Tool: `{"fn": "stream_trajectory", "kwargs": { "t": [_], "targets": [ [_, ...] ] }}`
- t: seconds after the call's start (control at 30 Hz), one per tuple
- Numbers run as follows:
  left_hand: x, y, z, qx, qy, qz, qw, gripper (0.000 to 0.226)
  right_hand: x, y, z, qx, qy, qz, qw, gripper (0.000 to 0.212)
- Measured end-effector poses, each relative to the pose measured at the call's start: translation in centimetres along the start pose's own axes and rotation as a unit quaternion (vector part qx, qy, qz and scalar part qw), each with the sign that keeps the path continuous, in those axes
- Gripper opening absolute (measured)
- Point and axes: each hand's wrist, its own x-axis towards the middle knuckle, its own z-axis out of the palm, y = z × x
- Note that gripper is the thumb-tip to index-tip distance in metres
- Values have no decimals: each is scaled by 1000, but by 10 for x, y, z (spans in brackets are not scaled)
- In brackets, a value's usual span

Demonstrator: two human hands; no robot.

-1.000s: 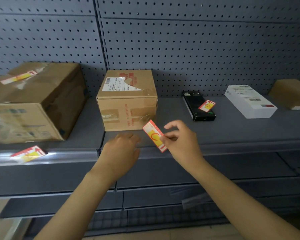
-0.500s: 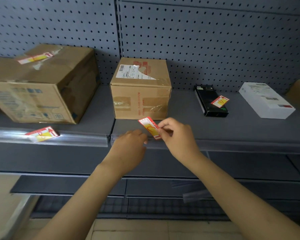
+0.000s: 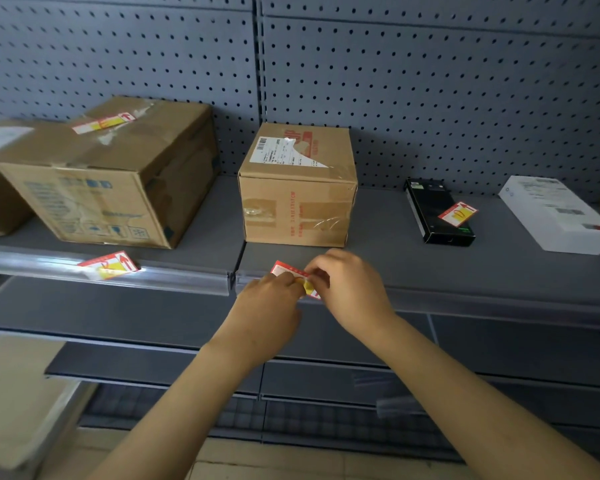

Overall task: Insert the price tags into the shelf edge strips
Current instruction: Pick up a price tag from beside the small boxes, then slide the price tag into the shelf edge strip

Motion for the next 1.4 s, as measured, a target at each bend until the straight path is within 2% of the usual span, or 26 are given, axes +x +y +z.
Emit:
{"fn": "stream_trajectory", "kwargs": {
  "t": [0.47,0.67,0.87,1.03,1.23,1.4],
  "targets": [
    [23,13,-30,-6,45,28,999,26,-8,11,-34,-11,-4,57,998,15],
    [54,47,-36,-14,53,92,994,31,-26,41,-63,-29,3,92,995,19],
    [97,101,-29,1,34,124,992,29,-46,93,-98,-65,-10,111,992,27],
    [139,142,-16,2,11,117,993,29,-46,151,-130,-84,-21,112,990,35],
    [185,183,-5,6,29,78,996,32,-30,211,-155,-106,-38,79,990,35],
    [211,194,-2,7,15,53,998,32,-2,239,-155,-127,-49,47,990,32]
  ]
}}
